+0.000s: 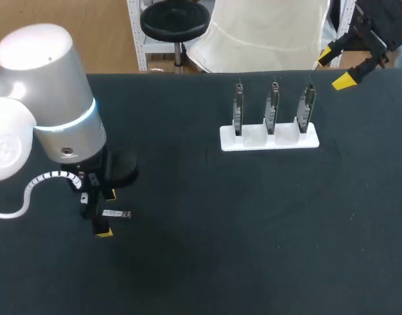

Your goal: Pick up the optical module with the left hand, and insert it into the network port with the right hand.

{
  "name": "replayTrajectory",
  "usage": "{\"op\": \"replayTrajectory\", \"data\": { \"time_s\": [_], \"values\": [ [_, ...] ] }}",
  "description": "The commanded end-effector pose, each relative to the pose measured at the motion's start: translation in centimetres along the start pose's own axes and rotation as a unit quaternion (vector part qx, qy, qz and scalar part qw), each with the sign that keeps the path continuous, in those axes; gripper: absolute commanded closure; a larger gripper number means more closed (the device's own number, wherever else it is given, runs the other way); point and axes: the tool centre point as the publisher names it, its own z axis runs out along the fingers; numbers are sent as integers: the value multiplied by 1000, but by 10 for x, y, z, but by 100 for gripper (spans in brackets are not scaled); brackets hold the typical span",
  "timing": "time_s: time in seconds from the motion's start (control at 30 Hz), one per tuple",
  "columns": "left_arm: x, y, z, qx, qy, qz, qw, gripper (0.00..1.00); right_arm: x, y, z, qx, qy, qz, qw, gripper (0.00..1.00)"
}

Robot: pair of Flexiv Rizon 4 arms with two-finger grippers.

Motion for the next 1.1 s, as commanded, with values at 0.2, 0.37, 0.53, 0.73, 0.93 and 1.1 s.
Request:
{"op": "replayTrajectory", "data": {
  "time_s": [0.2,0.37,0.53,0.73,0.93,1.1],
  "values": [
    [1,0,7,5,3,2,1000,0,0,3,1,4,0,0,1000,0],
    [2,-1,10,6,6,2,1000,0,0,3,1,4,0,0,1000,0],
    [3,-2,13,4,9,0,1000,36,0,3,1,4,0,0,1000,0],
    [3,-3,15,2,16,3,1000,100,0,3,1,4,0,0,1000,0],
    [3,-2,15,-2,20,0,1000,100,0,3,1,4,0,0,1000,0],
    [2,0,15,-4,18,-2,1000,100,0,3,1,4,0,0,1000,0]
  ]
}}
